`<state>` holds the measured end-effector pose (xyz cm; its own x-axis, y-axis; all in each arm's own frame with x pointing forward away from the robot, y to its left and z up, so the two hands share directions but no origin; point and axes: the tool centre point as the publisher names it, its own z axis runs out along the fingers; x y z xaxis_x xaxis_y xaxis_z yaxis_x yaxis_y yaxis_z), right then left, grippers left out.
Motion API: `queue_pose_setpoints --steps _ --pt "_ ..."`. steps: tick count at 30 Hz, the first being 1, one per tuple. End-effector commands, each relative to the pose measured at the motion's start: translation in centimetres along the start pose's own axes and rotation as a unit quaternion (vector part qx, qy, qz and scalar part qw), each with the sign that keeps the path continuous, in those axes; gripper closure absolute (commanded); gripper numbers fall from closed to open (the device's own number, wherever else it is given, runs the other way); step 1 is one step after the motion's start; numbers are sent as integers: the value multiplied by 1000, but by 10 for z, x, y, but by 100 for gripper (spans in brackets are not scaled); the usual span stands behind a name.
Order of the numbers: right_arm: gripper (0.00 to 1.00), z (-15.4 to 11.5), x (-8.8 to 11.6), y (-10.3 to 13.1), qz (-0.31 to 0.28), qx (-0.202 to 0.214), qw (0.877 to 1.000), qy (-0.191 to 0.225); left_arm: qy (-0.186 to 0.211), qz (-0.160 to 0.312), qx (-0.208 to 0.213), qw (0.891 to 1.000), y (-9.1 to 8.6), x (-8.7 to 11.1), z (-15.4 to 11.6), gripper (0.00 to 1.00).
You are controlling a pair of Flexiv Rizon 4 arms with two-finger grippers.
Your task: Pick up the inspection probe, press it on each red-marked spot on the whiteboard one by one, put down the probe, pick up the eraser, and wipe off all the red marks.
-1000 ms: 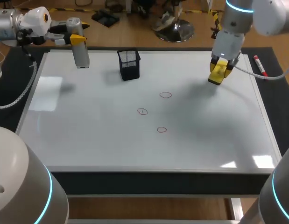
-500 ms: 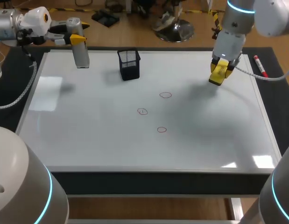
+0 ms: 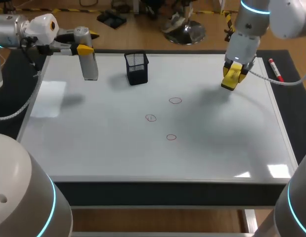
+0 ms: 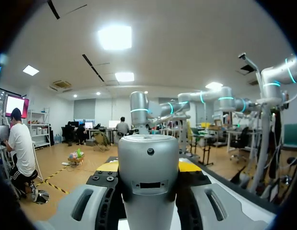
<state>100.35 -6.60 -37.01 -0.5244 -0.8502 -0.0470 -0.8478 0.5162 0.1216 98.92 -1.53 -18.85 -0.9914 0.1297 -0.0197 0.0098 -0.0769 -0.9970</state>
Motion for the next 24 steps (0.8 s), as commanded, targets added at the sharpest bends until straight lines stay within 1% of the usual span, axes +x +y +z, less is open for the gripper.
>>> queue_pose_setpoints --steps 1,3,5,8,10,16,19,24 --pt "100 -1 0 -1 -1 1 1000 1 -44 4 -8 999 -7 38 24 100" --pt "100 -1 0 -1 -1 1 1000 1 -48 5 -7 999 -7 48 34 100" --pt "100 -1 0 -1 -1 1 1000 1 -54 2 2 999 -6 58 43 100" --pt "100 -1 0 -1 -1 1 1000 1 -55 1 -1 998 -4 68 57 100" --pt "100 -1 0 -1 -1 1 1000 1 -54 1 -1 999 -1 72 67 100" --pt "100 -1 0 -1 -1 1 1000 1 -31 4 18 999 6 86 95 100" --pt "100 -1 0 -1 -1 1 1000 1 -25 1 25 999 10 93 109 100" --pt "100 -1 0 -1 -1 1 1000 1 -20 1 16 1000 19 101 132 100"
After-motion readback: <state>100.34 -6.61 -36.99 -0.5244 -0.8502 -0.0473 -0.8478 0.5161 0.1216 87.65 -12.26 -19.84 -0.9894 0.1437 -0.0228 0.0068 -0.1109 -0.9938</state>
